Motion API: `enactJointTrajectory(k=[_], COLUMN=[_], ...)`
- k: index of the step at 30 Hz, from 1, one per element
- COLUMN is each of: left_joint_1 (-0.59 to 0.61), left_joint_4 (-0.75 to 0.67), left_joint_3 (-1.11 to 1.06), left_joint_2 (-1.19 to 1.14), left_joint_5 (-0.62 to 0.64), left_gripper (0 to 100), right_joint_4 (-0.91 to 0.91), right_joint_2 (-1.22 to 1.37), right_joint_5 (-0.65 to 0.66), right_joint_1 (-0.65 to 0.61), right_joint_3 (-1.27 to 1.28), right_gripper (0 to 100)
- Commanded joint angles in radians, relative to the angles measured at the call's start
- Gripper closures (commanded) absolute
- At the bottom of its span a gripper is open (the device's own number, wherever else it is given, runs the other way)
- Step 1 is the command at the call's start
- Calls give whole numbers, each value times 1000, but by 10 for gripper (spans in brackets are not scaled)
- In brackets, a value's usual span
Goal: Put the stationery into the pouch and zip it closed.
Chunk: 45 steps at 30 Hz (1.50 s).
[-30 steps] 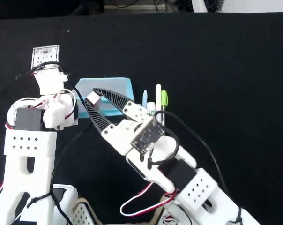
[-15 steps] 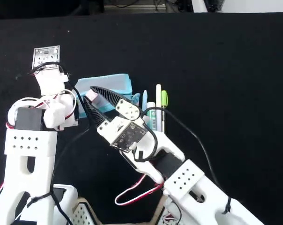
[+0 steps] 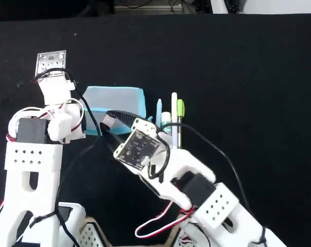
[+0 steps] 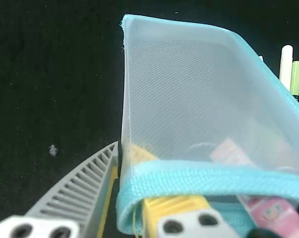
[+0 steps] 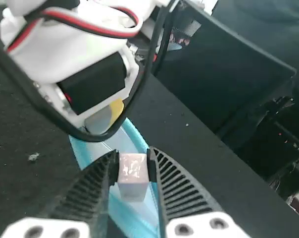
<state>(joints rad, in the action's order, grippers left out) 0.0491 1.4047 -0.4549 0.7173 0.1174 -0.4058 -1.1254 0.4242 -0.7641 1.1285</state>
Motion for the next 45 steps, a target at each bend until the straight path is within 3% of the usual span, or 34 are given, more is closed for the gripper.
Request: enactJointTrajectory(k=[1, 6, 35, 41, 45], left_joint_1=[12, 12, 4, 4, -1], left_joint_4=[5, 5, 6, 6, 6], left_joint_3=[33, 33, 30, 30, 30], left_joint_2=[5, 5, 3, -6, -6], left_joint_5=[15, 15, 17, 17, 17], left_gripper=[970, 970, 970, 970, 970], right_joint_4=[-12, -2, 26, 0, 0], right_joint_2=[-12, -12, -21, -16, -13], right_joint_5=[2, 2, 0, -124, -140], right_joint_1=[-21, -77, -74, -74, -74], right_joint_3=[-67, -54, -15, -18, -18], right_gripper=[985, 985, 986, 986, 986])
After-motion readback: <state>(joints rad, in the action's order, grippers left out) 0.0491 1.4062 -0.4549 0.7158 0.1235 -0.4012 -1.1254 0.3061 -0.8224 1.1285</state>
